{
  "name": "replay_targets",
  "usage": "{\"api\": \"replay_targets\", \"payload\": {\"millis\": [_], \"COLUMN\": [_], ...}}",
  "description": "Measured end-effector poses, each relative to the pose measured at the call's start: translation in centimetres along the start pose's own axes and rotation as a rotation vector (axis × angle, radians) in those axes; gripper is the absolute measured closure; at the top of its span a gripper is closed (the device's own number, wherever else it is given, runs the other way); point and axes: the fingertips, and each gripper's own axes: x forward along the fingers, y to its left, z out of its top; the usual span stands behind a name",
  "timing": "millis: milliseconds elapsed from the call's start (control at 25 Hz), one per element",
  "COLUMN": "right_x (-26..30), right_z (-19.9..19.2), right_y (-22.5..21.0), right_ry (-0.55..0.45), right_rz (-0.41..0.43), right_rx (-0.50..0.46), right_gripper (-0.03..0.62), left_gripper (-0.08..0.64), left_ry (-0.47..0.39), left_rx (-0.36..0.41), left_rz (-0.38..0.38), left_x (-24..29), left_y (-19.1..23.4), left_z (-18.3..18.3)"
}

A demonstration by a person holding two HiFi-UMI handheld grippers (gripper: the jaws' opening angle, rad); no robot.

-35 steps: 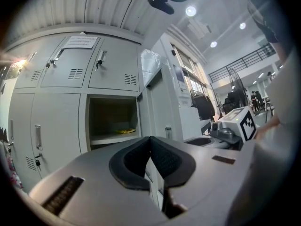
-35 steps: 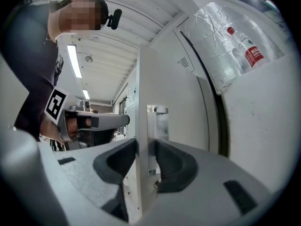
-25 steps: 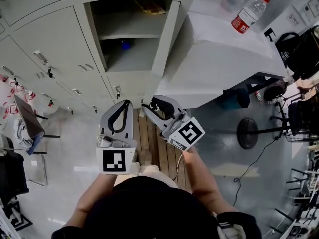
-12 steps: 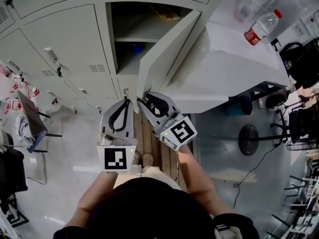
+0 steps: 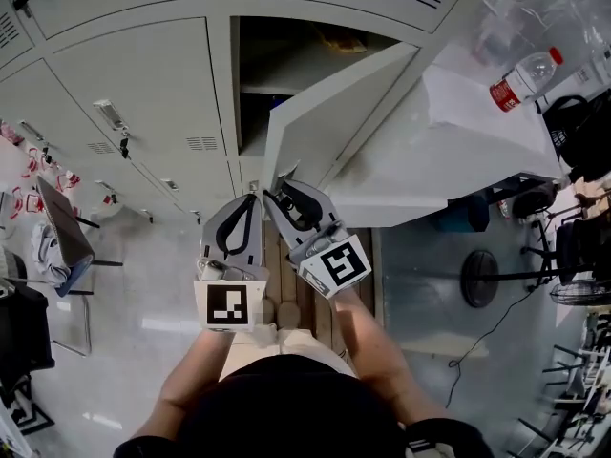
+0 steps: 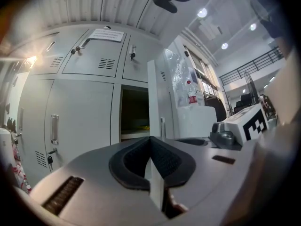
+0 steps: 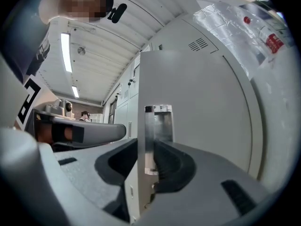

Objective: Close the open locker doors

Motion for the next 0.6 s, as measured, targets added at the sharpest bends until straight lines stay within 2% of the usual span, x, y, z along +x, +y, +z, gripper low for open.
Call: {"api": "replay_targets", "payload": {"millis": [280,600], "right_x": [2.3,5.3], "right_z": [-0.2,-0.3], "right_y": [-0.4,-1.3], "right_ry": [0.001,-0.010], "right_rz": [-0.027,-0.066], "right_rx": [0.001,-0.006], "right_gripper": [0.486,0.488], "left_gripper": [0.557,0.557], "left_ry": [-0.018,-0.012], "left_rx": [-0.042,-0.028], "left_rz": [0.028,0.039], "left_x": [0.4,0.9], "left_y": [2.3,4.7], "left_z": [-0.6,-1.6]}}
